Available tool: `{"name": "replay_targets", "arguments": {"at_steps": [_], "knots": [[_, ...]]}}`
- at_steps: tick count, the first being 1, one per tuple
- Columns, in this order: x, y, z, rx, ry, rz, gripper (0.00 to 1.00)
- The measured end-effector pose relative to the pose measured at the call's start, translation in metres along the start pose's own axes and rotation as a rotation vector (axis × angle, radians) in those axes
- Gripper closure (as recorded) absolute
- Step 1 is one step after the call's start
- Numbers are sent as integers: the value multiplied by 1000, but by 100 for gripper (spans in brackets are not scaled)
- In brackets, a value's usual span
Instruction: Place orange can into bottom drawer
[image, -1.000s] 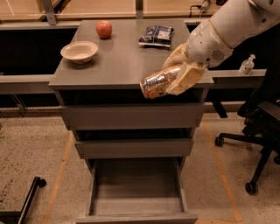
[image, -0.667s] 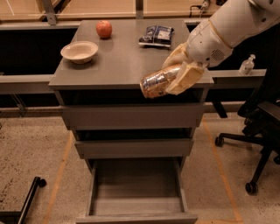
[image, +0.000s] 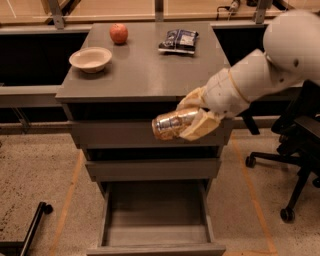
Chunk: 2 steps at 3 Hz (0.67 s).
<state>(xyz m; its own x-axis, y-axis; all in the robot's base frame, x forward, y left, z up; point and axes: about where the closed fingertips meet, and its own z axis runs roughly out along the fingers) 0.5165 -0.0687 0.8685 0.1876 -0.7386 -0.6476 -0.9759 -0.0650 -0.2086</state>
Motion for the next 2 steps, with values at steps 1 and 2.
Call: {"name": "replay_targets", "arguments": {"at_steps": [1, 2], "knots": [[57, 35, 53, 26, -81, 109, 100], [86, 53, 81, 37, -78, 172, 100]]}}
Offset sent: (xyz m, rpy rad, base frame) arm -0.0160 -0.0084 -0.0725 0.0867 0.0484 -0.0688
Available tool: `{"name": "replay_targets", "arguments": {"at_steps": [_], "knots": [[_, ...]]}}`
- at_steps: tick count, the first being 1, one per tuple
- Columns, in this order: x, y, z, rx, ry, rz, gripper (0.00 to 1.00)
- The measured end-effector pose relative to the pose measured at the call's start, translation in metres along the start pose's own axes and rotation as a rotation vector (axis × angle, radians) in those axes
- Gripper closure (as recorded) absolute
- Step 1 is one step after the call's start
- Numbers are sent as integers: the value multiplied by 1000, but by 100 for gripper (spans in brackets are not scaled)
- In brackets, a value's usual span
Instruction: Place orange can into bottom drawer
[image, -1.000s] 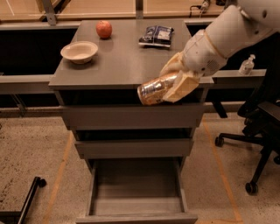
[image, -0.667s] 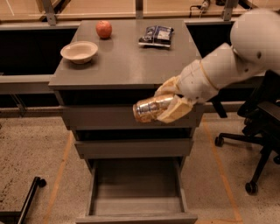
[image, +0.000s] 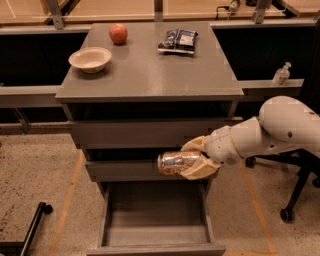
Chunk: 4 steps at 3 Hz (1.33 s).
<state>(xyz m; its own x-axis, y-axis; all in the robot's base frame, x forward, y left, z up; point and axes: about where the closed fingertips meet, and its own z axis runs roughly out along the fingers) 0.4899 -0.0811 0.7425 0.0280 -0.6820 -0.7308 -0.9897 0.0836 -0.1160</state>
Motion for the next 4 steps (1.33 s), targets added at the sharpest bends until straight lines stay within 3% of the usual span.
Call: {"name": "replay_targets", "arguments": {"at_steps": [1, 2, 3, 4], "knots": [[3, -5, -3, 9, 53, -9, 100], [32, -7, 23, -12, 80, -37, 100], [81, -7, 66, -70, 85, -39, 100], [131, -9, 103, -99, 31, 12, 100]]}}
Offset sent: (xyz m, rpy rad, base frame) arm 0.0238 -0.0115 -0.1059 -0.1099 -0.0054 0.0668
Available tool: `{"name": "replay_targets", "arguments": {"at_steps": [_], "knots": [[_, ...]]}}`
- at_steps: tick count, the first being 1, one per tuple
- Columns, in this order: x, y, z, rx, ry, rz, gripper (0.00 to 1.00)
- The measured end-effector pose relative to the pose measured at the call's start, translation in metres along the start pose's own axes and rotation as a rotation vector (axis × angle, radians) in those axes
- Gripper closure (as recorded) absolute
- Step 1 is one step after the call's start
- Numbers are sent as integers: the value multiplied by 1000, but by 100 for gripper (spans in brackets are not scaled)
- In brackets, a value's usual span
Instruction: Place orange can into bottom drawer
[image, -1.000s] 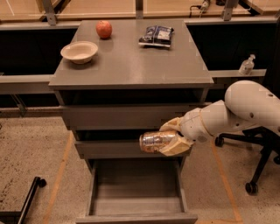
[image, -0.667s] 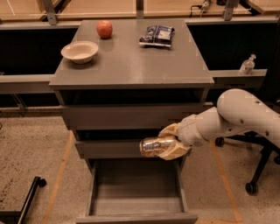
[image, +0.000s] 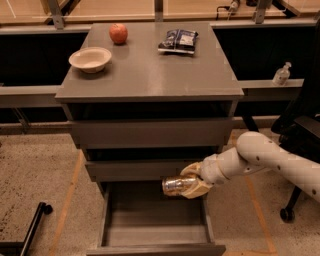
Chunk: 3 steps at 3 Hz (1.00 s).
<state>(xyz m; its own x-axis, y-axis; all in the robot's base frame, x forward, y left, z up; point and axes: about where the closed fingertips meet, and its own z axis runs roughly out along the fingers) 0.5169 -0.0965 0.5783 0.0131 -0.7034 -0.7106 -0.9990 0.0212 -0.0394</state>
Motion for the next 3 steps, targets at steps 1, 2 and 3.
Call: {"name": "replay_targets", "arguments": {"at_steps": [1, 2, 3], "knots": [[49, -4, 36, 13, -118, 138, 100], [61, 2, 56, -12, -144, 172, 100], [65, -4, 61, 8, -119, 167, 100]]}}
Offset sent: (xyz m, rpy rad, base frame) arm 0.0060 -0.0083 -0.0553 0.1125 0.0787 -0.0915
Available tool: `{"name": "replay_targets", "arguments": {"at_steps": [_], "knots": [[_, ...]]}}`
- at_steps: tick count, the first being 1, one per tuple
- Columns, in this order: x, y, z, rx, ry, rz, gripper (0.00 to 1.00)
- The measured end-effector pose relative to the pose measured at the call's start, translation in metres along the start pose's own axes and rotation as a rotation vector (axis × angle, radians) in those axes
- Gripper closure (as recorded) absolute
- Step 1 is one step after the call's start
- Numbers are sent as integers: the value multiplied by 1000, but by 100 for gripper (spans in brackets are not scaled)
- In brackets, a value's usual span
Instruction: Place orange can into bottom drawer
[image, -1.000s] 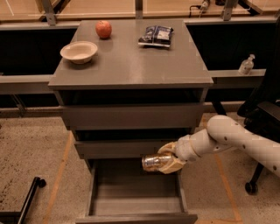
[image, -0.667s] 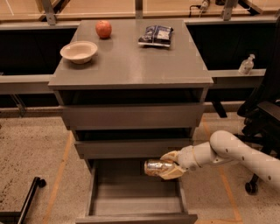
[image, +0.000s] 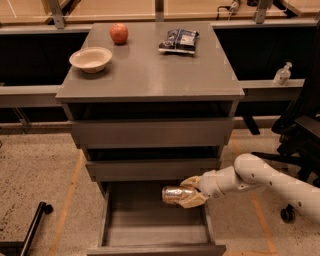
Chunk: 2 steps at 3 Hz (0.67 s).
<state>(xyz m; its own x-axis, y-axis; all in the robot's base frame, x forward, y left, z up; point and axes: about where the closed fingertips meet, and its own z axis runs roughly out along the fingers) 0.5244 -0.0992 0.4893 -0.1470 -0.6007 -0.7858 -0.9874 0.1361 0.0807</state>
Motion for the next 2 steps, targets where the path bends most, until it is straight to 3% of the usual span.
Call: {"name": "replay_targets", "arguments": {"at_steps": [2], "knots": [[61, -30, 55, -38, -9, 30, 100]]}}
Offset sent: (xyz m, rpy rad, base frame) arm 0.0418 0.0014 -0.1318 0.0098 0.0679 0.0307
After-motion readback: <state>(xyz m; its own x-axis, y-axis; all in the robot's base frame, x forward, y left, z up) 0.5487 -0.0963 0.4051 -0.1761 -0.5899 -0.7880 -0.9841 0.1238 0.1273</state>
